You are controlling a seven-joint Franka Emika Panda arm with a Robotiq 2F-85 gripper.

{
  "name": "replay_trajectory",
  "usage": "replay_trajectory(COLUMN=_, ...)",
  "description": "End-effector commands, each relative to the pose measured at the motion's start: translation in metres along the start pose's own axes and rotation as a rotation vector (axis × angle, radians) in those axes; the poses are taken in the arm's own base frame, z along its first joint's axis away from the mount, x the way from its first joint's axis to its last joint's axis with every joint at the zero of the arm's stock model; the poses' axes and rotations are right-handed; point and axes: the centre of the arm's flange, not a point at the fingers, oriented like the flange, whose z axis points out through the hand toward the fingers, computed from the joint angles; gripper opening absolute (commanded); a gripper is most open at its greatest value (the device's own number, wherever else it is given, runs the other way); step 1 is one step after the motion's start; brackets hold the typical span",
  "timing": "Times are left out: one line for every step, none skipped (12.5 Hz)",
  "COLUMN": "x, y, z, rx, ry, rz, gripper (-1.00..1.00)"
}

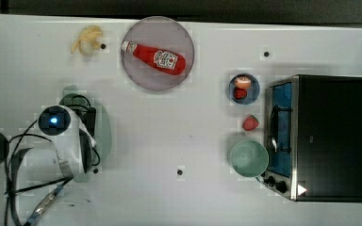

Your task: Drag strainer right to left.

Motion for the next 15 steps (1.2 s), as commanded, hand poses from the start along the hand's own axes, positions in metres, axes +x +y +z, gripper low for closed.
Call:
replay_trajectory(x=-0.058, y=0.015, z=-0.011, rx=0.009, ry=-0.031, rz=-0.023, gripper=1.0)
replay_trajectory(x=-0.065, y=0.017, z=-0.008, rx=0.011, ry=-0.033, rz=-0.034, gripper=1.0)
replay_trajectory(x=-0.072, y=0.018, z=-0.007, rx=0.012, ry=-0.037, rz=-0.038, gripper=1.0)
replay_trajectory(x=-0.077, y=0.02, z=-0.005, rx=0.011, ry=-0.038, rz=-0.034, gripper=1.0)
replay_trajectory(x=-0.084, y=0.018, z=-0.005, rx=0.024, ry=-0.047, rz=-0.04, gripper=1.0)
replay_trajectory(x=-0.09, y=0.017, z=-0.005, rx=0.026, ry=-0.052, rz=-0.047, gripper=1.0)
replay_trajectory(x=-0.093, y=0.018, z=-0.004, rx=0.023, ry=-0.053, rz=-0.051, gripper=1.0)
replay_trajectory(x=-0.095, y=0.017, z=-0.006, rx=0.026, ry=-0.055, rz=-0.053, gripper=1.0)
replay_trajectory(x=-0.095, y=0.017, z=-0.007, rx=0.023, ry=-0.05, rz=-0.06, gripper=1.0)
replay_trajectory(x=-0.093, y=0.014, z=-0.016, rx=0.031, ry=-0.05, rz=-0.074, gripper=1.0)
replay_trajectory(x=-0.09, y=0.009, z=-0.035, rx=0.054, ry=-0.052, rz=-0.1, gripper=1.0)
replay_trajectory(x=-0.084, y=0.006, z=-0.058, rx=0.053, ry=-0.043, rz=-0.132, gripper=1.0)
replay_trajectory(x=-0.075, y=0.002, z=-0.088, rx=0.052, ry=-0.031, rz=-0.194, gripper=1.0)
replay_trajectory(x=-0.063, y=-0.005, z=-0.125, rx=0.067, ry=-0.023, rz=-0.262, gripper=1.0)
replay_trajectory(x=-0.045, y=-0.013, z=-0.164, rx=0.076, ry=-0.016, rz=-0.319, gripper=1.0)
